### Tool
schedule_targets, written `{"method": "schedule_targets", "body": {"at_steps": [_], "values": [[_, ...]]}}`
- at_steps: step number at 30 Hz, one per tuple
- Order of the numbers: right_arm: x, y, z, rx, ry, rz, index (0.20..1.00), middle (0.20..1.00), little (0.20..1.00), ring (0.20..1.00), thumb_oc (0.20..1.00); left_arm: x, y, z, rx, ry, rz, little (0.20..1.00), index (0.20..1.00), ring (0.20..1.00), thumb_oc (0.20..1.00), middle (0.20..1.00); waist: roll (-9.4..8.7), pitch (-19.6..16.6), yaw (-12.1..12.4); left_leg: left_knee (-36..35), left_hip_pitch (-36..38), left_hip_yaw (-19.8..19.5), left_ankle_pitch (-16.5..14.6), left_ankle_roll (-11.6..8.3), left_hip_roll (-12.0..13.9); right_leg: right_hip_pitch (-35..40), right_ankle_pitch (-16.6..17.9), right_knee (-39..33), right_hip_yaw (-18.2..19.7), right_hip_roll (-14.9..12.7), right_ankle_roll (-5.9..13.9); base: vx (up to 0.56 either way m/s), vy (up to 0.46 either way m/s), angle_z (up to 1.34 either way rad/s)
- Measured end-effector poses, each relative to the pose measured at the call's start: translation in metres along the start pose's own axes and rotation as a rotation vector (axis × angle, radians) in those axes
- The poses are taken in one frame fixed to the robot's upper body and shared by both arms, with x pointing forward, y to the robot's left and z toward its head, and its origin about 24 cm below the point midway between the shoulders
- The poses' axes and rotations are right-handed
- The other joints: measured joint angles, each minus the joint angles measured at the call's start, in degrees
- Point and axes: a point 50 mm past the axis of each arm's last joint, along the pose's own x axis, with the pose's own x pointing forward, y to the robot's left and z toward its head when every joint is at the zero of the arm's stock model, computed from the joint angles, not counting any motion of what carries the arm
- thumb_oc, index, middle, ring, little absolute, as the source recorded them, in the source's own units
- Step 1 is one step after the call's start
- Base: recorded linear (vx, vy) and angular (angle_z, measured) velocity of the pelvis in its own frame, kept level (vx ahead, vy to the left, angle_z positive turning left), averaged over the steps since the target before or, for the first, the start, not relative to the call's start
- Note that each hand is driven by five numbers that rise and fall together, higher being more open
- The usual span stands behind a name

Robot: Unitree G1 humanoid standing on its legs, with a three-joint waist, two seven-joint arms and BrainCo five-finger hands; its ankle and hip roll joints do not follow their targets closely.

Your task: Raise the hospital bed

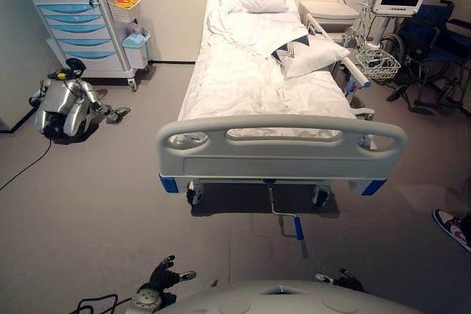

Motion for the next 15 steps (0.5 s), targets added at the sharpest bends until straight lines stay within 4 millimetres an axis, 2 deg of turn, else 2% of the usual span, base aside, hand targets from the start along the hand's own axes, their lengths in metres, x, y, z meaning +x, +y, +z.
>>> {"method": "schedule_targets", "body": {"at_steps": [11, 15], "values": [[0.0003, -0.0001, 0.0012, 0.000, -0.003, 0.002, 1.000, 1.000, 1.000, 1.000, 1.000, -0.0001, -0.0011, -0.0007, -0.003, 0.003, -0.015, 1.000, 1.000, 1.000, 1.000, 1.000, 0.20, 0.19, -0.02, 0.00, -0.39, 0.18, -0.02, -0.03, 0.00, -0.71, 0.05, 0.01, 0.66, 0.04, 0.00, -0.01, -0.001, -0.06], [0.0011, 0.0005, 0.0069, -0.002, -0.021, 0.003, 1.000, 1.000, 1.000, 1.000, 1.000, 0.0012, -0.0008, 0.0073, -0.030, -0.029, -0.007, 1.000, 1.000, 1.000, 1.000, 1.000, 0.12, 1.12, -0.08, 0.19, -2.08, 0.39, 0.20, -0.02, -0.10, -2.87, 0.31, 0.38, 1.11, 0.11, 0.15, -0.17, -0.006, -0.06]]}}
